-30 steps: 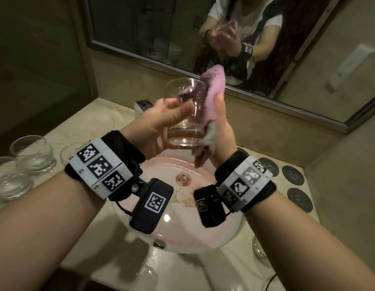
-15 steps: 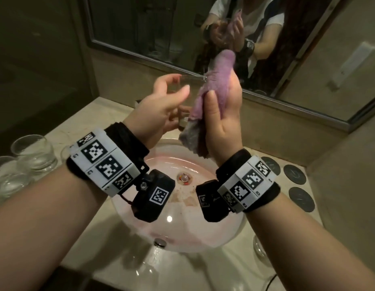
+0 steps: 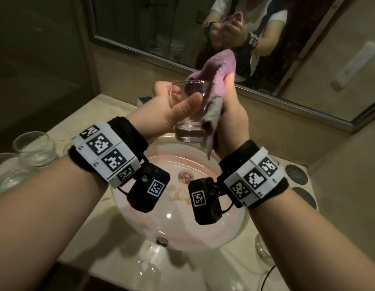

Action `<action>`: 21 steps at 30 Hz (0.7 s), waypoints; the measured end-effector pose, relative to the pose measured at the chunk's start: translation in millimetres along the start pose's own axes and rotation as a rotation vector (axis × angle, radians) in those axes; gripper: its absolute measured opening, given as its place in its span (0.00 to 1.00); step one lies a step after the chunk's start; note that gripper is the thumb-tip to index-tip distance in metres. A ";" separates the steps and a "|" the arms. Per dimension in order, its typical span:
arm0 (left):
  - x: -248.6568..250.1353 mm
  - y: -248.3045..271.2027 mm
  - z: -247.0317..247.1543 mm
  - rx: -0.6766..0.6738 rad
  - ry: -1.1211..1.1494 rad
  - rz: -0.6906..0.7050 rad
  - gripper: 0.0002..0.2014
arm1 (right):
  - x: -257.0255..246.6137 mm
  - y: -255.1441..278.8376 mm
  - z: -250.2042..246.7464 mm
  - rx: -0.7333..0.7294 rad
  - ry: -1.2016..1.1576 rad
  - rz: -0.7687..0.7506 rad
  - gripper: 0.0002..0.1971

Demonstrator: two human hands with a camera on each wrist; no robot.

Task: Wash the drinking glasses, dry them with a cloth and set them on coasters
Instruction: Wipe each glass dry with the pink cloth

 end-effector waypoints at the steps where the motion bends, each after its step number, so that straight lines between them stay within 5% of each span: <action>1: 0.8 1.0 -0.7 0.031 -0.002 0.006 0.48 | 0.1 0.8 2.6 0.008 0.077 -0.066 0.27; 4: -5.4 -0.7 -7.5 0.128 0.095 -0.026 0.34 | -0.4 11.3 12.1 0.006 0.421 -0.413 0.32; 8: -8.8 3.4 -4.2 0.031 0.280 -0.164 0.53 | -2.2 17.2 22.6 0.041 0.638 -0.639 0.31; 10: -8.3 4.8 -5.0 -0.013 0.360 -0.145 0.57 | -3.0 10.7 20.9 0.011 0.522 -0.506 0.32; 13: -6.7 3.6 -5.5 -0.099 0.381 -0.128 0.57 | 10.7 6.5 7.7 0.056 0.175 0.069 0.22; 15: -6.6 3.4 -2.9 -0.193 0.378 -0.160 0.59 | 28.7 5.2 -1.3 0.008 0.003 0.255 0.18; 18: -8.0 2.8 -5.7 -0.114 0.323 -0.196 0.58 | 23.4 3.0 3.6 0.010 -0.028 0.196 0.12; 21: -9.6 5.2 -10.2 0.071 0.103 -0.125 0.43 | 13.0 -0.5 11.7 0.053 0.156 0.034 0.37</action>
Point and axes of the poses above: each hand's wrist, its own y-axis away from the middle knuckle, its own z-axis out of the palm, x = y × z, the point moved 5 cm from there along -y, towards the middle knuckle, and after that the axes turned 10 degrees about y, right-handed, at the moved point
